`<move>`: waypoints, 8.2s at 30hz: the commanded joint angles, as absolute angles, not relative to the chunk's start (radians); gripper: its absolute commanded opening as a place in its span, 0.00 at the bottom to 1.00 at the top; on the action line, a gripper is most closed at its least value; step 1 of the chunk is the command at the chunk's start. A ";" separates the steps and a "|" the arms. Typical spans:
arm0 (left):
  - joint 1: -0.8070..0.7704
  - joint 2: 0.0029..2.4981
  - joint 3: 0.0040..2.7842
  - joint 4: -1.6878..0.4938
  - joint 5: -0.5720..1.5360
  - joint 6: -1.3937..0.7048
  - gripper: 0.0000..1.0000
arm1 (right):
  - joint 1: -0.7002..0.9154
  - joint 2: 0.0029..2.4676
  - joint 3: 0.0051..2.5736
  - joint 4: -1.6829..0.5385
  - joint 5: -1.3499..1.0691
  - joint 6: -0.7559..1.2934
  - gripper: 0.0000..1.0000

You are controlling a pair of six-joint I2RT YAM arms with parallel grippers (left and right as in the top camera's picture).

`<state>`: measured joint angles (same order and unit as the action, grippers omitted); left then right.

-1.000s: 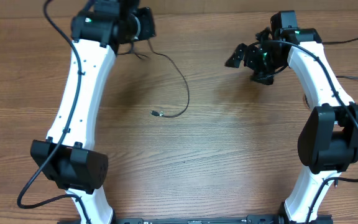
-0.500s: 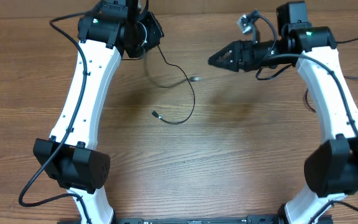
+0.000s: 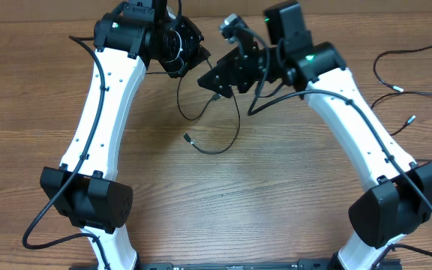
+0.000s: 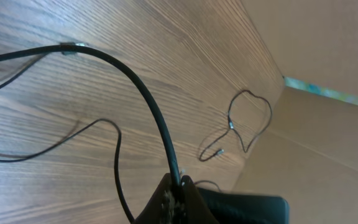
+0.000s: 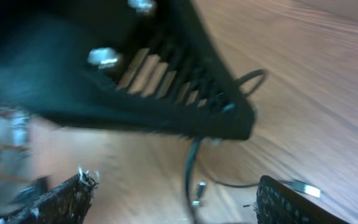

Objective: Untangle cables

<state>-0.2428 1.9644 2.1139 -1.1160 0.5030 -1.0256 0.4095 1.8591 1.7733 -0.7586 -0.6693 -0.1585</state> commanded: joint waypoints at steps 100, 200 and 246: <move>-0.115 1.969 2.114 -1.428 0.034 -0.729 1.00 | -0.125 1.841 1.859 -0.819 -0.314 0.384 0.04; -0.173 1.969 2.114 -1.414 0.033 -0.729 1.00 | 0.070 2.191 1.766 -0.896 -0.104 0.629 0.35; -0.173 1.975 2.109 -1.406 0.033 -0.729 0.98 | -0.083 2.395 1.924 -0.335 -0.404 0.725 0.55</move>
